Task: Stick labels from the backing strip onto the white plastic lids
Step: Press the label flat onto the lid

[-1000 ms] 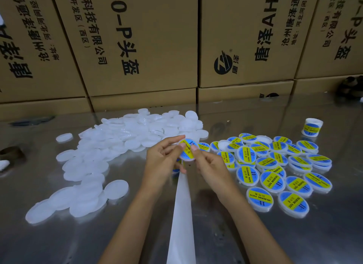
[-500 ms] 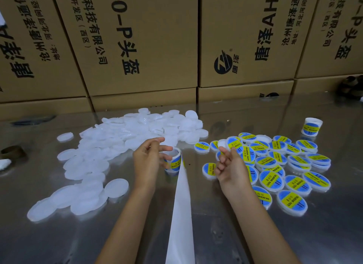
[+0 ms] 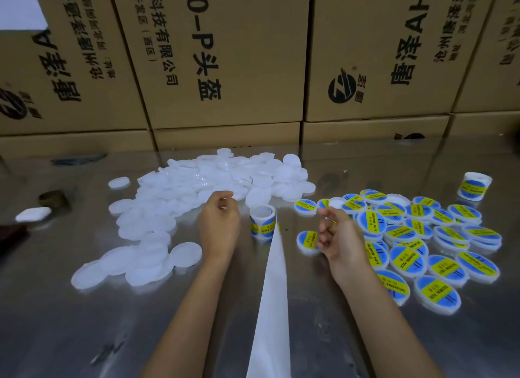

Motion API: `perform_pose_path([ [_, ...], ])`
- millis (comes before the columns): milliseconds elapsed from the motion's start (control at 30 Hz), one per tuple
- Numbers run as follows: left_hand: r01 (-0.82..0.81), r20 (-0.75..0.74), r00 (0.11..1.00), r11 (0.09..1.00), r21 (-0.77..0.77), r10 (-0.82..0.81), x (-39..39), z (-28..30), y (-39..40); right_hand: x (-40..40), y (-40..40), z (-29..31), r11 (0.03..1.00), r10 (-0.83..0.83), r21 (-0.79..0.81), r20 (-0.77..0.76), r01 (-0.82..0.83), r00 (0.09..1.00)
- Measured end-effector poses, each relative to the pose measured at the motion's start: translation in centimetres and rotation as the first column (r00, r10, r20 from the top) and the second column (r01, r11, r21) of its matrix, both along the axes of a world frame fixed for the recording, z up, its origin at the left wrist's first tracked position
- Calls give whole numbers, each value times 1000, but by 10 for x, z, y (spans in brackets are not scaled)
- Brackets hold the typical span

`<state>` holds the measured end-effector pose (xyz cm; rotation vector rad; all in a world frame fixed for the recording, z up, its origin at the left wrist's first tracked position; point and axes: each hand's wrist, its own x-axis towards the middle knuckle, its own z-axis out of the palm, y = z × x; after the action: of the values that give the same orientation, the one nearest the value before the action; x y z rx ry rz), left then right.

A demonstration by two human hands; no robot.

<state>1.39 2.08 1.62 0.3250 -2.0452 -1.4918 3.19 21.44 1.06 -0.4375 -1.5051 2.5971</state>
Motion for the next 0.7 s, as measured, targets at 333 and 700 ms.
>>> perform_pose_path([
  [333,107,294,931,607,-787,217,-59,-7,-57,-3,-16,-7,956,-45,289,-47,56,998],
  [700,39,239,960,771,-635,148,-72,-16,-71,-12,-20,-12,911,-67,399,-108,105,992],
])
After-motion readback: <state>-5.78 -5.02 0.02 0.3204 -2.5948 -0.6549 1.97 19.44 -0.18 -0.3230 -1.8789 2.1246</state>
